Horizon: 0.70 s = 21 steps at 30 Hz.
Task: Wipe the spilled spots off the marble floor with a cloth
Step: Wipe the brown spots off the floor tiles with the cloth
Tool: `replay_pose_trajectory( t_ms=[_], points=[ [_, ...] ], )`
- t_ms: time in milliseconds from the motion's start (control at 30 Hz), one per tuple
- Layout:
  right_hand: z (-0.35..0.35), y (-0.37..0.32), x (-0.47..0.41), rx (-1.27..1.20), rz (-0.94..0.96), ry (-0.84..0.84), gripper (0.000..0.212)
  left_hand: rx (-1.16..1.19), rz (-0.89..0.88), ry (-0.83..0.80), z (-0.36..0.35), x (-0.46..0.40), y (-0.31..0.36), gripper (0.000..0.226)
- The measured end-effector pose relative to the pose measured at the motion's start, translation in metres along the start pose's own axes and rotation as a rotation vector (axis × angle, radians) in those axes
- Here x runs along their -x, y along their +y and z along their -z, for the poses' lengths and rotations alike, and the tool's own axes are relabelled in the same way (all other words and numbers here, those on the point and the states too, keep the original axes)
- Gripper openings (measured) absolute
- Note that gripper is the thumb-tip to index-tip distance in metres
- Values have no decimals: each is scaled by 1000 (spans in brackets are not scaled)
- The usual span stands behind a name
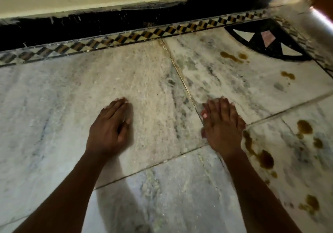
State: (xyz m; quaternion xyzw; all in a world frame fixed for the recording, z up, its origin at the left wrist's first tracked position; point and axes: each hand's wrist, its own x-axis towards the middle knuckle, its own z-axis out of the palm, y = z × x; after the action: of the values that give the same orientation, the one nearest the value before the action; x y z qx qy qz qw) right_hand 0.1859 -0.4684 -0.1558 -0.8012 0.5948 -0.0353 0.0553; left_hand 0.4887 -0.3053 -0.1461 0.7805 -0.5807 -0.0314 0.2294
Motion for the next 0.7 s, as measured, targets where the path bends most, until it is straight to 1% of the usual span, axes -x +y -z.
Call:
replay_pose_trajectory(
  t_ms=[67,100,133,200,233,267,300,367,433,467,500,533,567,633,700],
  points=[
    [-2,-17,-18,-69,-183,-6,57,-30,-28,16,-6,1,3,56],
    [-1,-31,-26,-106,-188,-47,57,-50,-23,5,-9,0,7,58],
    [-1,-43,-30,-122,-136,-70,58,-63,-12,-18,-15,-2,17,61],
    [-3,-48,-20,-106,103,-25,57,-55,-22,-64,-36,0,52,62],
    [-5,-39,-6,-84,199,2,56,-54,-37,-88,-46,3,74,62],
    [-4,-29,12,-67,264,20,56,-63,-47,-98,-54,7,91,61],
    [-1,-16,30,-57,288,9,56,-75,-49,-90,-59,11,105,61],
    [7,21,43,-42,181,-48,59,-63,20,-54,-65,17,126,62],
    [12,46,18,-73,-43,-84,58,-17,129,-66,-69,29,147,67],
    [15,48,-4,-121,-157,-90,58,-30,136,-84,-73,37,160,69],
    [14,48,-24,-173,-246,-101,59,-72,107,-108,-79,49,174,70],
    [14,38,-41,-201,-278,-119,59,-123,70,-122,-83,59,183,69],
    [13,28,-50,-209,-240,-124,59,-150,33,-116,-88,65,190,69],
    [7,7,-40,-177,-10,-82,58,-156,17,-94,-90,66,192,68],
    [6,6,8,-136,195,-32,57,-165,27,-89,-88,64,191,68]
  ],
)
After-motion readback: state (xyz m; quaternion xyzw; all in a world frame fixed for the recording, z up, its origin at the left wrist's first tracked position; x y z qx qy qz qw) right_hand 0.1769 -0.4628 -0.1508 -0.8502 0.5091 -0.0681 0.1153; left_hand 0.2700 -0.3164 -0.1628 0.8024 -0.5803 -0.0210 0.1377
